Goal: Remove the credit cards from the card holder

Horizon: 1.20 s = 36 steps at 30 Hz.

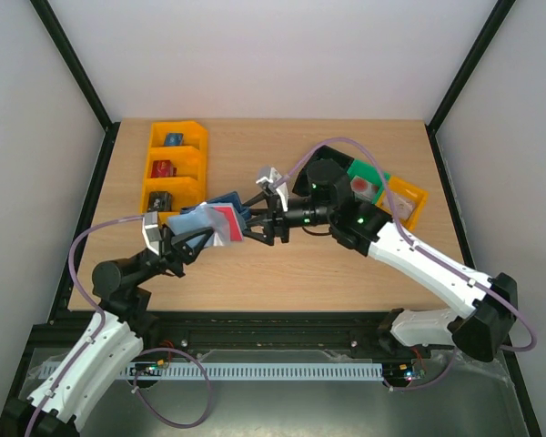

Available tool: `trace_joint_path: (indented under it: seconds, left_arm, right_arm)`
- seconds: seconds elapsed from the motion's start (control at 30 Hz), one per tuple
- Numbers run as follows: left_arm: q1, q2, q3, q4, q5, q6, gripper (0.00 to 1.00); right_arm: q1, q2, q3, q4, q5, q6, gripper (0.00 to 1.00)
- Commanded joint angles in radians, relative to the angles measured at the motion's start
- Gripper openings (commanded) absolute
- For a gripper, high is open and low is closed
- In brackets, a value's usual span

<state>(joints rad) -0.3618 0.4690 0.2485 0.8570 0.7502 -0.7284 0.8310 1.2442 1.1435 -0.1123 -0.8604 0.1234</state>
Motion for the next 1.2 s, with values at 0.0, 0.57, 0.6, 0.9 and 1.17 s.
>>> trace_joint_path:
  seconds: [0.0, 0.57, 0.6, 0.9, 1.17]
  left_arm:
    - [-0.007, -0.011, -0.02, 0.078, -0.034, -0.035, 0.02]
    - [-0.031, 0.008, 0.062, -0.165, -0.115, 0.064, 0.19]
    - [-0.03, 0.006, 0.073, -0.205, -0.147, 0.084, 0.27]
    - [0.014, -0.007, 0.154, -0.523, -0.453, 0.252, 0.6]
    - [0.041, -0.037, 0.227, -0.676, -0.358, 0.405, 0.79]
  right_arm:
    - [-0.002, 0.045, -0.005, 0.189, -0.176, 0.148, 0.64]
    - [0.043, 0.084, -0.067, 0.307, -0.057, 0.257, 0.04]
    - [0.042, 0.08, -0.082, 0.317, -0.044, 0.267, 0.02]
    - [0.039, 0.013, -0.181, 0.428, -0.037, 0.396, 0.02]
    - [-0.003, -0.013, -0.161, 0.261, 0.209, 0.416, 0.02]
